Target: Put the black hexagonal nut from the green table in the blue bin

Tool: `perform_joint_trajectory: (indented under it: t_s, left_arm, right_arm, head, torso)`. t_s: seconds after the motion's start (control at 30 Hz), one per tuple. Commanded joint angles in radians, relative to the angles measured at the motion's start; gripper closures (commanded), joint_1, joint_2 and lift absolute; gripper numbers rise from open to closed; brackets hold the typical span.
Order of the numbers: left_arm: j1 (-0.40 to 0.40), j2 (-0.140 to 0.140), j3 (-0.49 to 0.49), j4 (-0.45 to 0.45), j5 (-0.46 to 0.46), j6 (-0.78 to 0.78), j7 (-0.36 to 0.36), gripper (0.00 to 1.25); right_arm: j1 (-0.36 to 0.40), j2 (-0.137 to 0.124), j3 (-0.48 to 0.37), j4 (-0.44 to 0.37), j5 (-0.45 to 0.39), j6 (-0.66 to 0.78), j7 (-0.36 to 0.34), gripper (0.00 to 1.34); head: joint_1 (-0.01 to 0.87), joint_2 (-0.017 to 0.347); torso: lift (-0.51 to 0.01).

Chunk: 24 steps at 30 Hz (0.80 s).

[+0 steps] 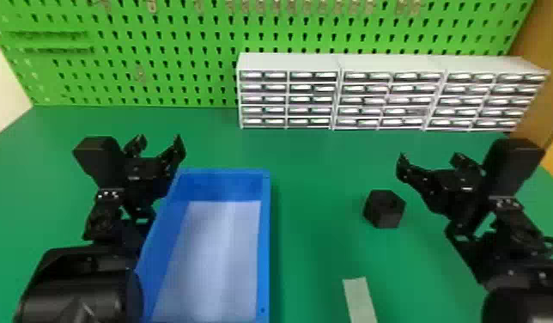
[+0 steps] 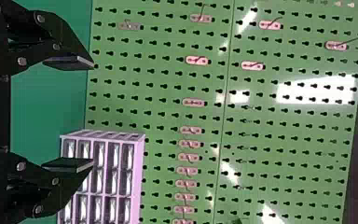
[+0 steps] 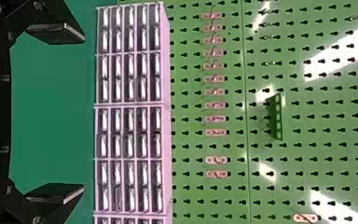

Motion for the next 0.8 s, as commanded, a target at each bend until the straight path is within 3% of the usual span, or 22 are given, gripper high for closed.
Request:
perform_joint_trajectory:
  t_s: [0.0,0.5,0.77]
  left_arm:
    - [0.002,-0.003,0.000,0.000,0.000,0.002,0.000,0.51]
    - [0.001,-0.003,0.000,0.002,-0.008,0.002,0.000,0.51]
    - [0.001,-0.003,0.003,0.002,-0.008,0.000,0.000,0.51]
  right_arm:
    - [-0.027,0.000,-0.001,-0.007,0.005,0.073,0.000,0.17]
    - [-0.139,-0.006,-0.018,-0.013,0.042,0.348,0.000,0.17]
    - [-0.202,-0.022,-0.026,-0.012,0.048,0.481,0.000,0.17]
  head:
    - [0.686,0.051]
    - [0.686,0.051]
    - [0.686,0.051]
  torso:
    - [-0.097]
    - [-0.097]
    - [-0.097]
